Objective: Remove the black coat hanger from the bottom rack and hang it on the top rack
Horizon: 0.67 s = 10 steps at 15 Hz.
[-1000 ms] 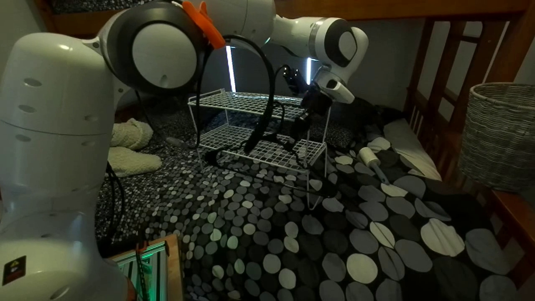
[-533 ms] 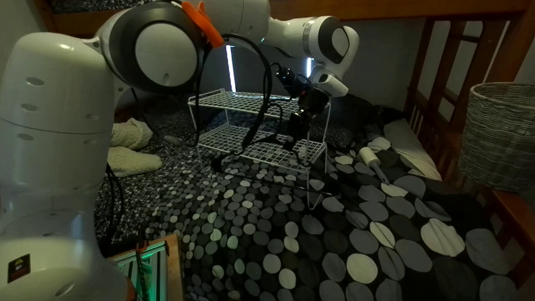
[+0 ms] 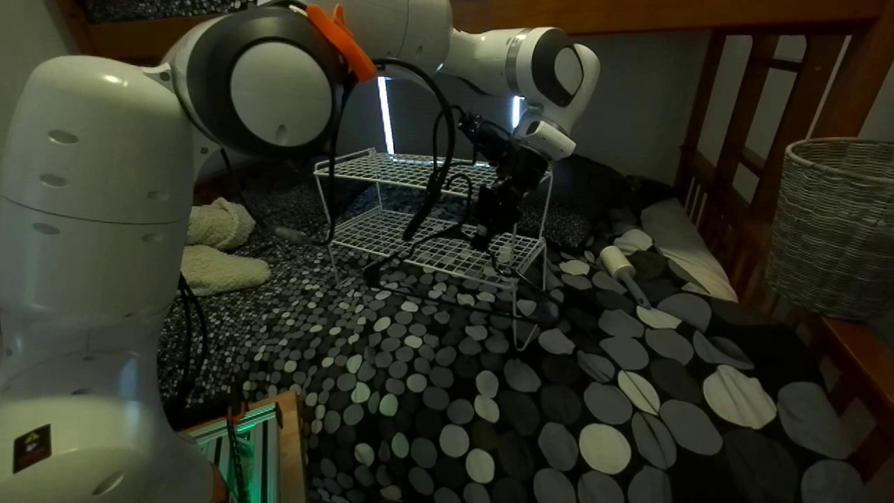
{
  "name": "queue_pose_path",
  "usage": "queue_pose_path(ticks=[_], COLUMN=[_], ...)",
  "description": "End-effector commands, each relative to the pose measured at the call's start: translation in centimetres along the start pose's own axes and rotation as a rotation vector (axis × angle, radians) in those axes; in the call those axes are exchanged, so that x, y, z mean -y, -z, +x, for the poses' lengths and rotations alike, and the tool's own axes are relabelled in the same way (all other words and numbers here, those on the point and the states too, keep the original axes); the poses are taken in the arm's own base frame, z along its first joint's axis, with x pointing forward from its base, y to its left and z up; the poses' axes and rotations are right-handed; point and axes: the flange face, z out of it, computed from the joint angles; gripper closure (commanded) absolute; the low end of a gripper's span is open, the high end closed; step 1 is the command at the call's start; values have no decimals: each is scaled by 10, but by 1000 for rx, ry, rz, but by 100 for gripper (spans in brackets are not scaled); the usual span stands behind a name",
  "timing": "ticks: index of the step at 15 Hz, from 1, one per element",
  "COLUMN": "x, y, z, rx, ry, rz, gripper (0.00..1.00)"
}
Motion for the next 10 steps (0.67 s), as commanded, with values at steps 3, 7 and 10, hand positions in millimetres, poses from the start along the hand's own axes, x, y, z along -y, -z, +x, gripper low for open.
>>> queue_pose_path(ticks=[3, 7, 10], x=[5, 6, 6], y=[4, 10, 15], z=[-8, -11, -13], rx=[33, 25, 20], ry=[-211, -287, -335], rz=[-13, 2, 4], gripper=[98, 98, 98])
